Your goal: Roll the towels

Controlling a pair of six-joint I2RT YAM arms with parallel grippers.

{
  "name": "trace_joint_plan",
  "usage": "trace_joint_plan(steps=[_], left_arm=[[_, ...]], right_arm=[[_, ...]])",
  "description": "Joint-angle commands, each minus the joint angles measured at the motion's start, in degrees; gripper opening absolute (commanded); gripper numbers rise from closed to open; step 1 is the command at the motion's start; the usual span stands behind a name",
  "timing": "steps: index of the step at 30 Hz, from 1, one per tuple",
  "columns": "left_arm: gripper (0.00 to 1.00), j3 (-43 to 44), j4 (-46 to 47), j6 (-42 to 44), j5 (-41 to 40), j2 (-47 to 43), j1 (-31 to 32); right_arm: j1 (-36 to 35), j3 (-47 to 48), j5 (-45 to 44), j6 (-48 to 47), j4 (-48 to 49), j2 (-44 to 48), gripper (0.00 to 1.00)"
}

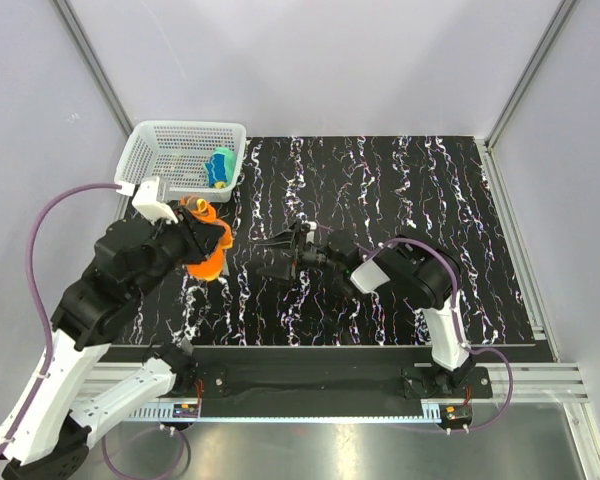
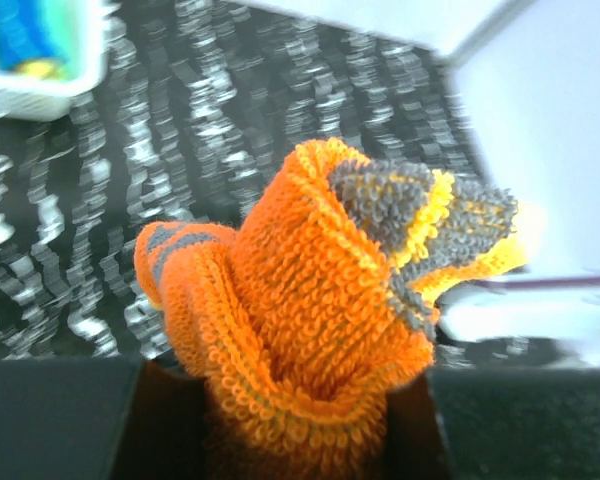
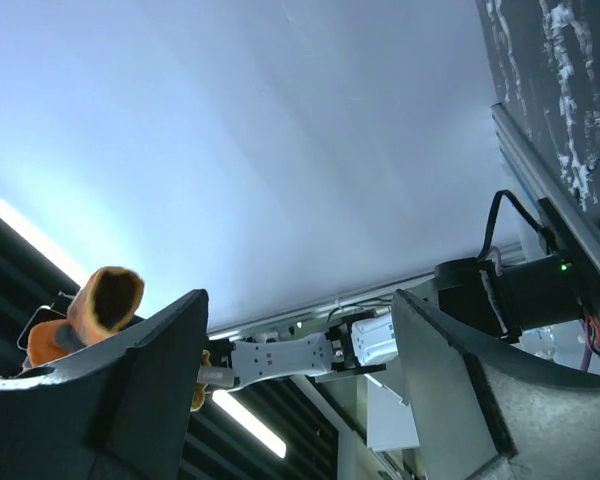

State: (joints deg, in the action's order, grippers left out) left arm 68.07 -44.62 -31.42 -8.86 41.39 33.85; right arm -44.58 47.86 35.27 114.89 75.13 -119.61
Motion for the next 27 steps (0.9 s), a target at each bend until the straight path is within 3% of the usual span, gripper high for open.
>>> trace_joint_plan(steps=[1, 8, 13, 17, 27], left_arm=[[0.07, 3.55, 4.97, -2.23, 10.95, 2.20, 0.17], [0.12, -3.81, 18.41, -10.66, 25.64, 2.91, -0.01], [0.26, -9.71, 29.92, -15.77, 33.55, 3.87, -1.50], [0.31, -10.50, 29.77, -15.61, 33.74, 5.54, -2.12], [0.34, -8.58, 17.03, -8.93, 20.22, 9.41, -2.56]], right_arm=[[-0.16, 4.77, 3.76, 1.30, 14.87, 1.93, 0.80], [-0.25, 11.38, 5.78, -0.02, 14.69, 6.13, 0.68], [-0.25, 9.98, 6.75, 0.07, 14.69, 10.36, 0.64], [-0.25, 7.26, 6.57, -0.02, 14.69, 14.31, 0.59], [-0.16, 0.49, 5.96, 0.86, 14.60, 19.24, 0.53]])
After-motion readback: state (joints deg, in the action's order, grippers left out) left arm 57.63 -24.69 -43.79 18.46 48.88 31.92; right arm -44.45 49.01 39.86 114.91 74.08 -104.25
